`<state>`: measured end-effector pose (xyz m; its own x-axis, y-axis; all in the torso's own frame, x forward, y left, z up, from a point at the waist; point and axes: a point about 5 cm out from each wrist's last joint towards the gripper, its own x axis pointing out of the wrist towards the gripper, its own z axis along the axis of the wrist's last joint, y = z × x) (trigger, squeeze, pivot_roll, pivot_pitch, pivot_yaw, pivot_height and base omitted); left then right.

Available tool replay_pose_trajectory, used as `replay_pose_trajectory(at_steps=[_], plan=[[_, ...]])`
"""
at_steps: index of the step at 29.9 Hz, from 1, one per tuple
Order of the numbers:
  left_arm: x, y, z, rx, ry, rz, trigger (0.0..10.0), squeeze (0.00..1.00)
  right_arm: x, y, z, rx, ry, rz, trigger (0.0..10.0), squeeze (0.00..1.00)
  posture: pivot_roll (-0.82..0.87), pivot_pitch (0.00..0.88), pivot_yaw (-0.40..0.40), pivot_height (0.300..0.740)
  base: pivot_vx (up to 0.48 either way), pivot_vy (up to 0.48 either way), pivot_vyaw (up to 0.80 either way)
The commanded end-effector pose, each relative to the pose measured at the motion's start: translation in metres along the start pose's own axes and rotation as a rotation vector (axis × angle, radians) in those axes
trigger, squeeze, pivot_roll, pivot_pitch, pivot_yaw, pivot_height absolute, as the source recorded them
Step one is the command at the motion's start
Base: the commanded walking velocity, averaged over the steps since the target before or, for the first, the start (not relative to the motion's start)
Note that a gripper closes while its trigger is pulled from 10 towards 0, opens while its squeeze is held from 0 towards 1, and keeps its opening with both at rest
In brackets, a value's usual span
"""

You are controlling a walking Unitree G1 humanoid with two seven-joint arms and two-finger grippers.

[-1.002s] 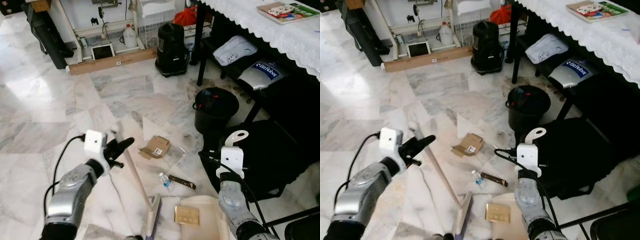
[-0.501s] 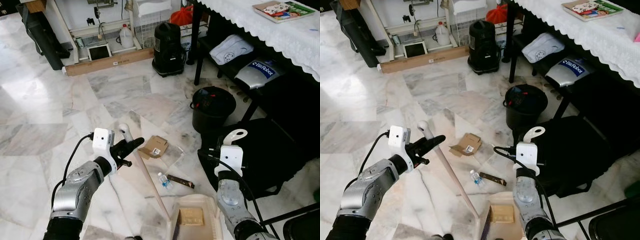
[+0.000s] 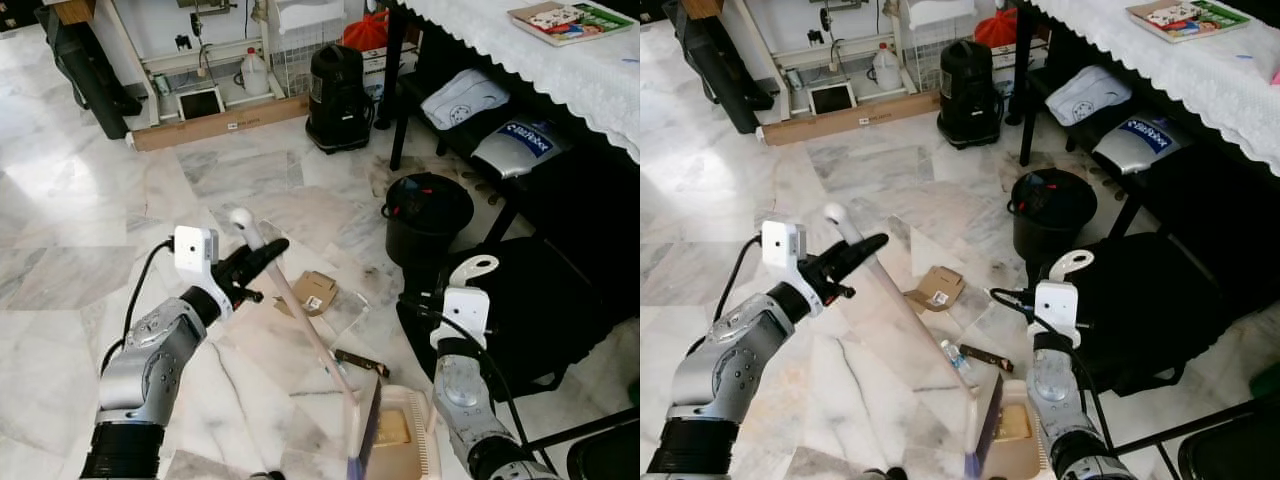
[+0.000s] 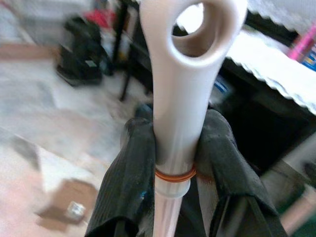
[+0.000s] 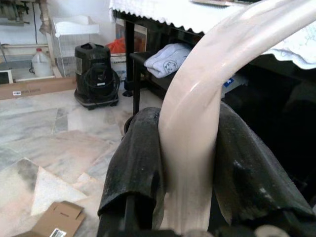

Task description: Sweep floor

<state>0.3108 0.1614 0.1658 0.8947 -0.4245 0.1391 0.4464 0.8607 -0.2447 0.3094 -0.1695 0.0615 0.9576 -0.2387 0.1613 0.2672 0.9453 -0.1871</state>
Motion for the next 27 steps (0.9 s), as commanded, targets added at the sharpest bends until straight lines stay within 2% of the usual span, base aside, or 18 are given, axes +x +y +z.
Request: replay_pose_trajectory(at_steps=[1,4,8,11,13,17,21,27], plan=[[-0.001,0.009,0.026,0.097,-0.138,0.098,10.0,0.00,0.008,-0.001,0.012,0.022,-0.061,-0.014,10.0,0.00,0.06,0.098,0.038,0.740,0.000,0.000,0.00],[-0.004,0.017,0.030,0.114,-0.185,0.174,10.0,0.00,0.007,-0.003,0.014,0.026,-0.078,-0.029,10.0,0.00,0.06,0.080,0.035,0.740,0.000,0.000,0.00],[-0.014,0.026,0.026,0.278,-0.185,0.267,10.0,0.00,0.001,-0.006,0.014,0.091,-0.088,-0.061,10.0,0.00,0.05,0.065,0.031,0.740,0.000,0.000,0.00],[-0.017,0.027,0.019,0.342,-0.177,0.281,10.0,0.00,-0.002,-0.008,0.015,0.091,-0.104,-0.062,10.0,0.00,0.05,0.057,0.033,0.740,0.000,0.000,0.00],[-0.020,0.029,0.015,0.304,-0.183,0.308,10.0,0.00,-0.003,-0.013,0.016,0.123,-0.113,-0.096,10.0,0.00,0.04,0.041,0.035,0.740,0.000,0.000,0.00],[-0.025,0.037,0.013,0.361,-0.206,0.382,10.0,0.00,0.001,-0.025,0.023,0.184,-0.127,-0.157,10.0,0.00,0.02,0.008,0.030,0.740,0.000,0.000,0.00],[-0.025,0.039,0.009,0.374,-0.212,0.402,10.0,0.00,0.007,-0.026,0.030,0.219,-0.142,-0.168,10.0,0.00,0.02,0.000,0.022,0.740,0.000,0.000,0.00],[-0.029,0.038,-0.012,0.369,-0.181,0.420,10.0,0.00,0.015,-0.022,0.045,0.274,-0.168,-0.150,10.0,0.00,0.01,0.000,0.007,0.740,0.000,0.000,0.00]])
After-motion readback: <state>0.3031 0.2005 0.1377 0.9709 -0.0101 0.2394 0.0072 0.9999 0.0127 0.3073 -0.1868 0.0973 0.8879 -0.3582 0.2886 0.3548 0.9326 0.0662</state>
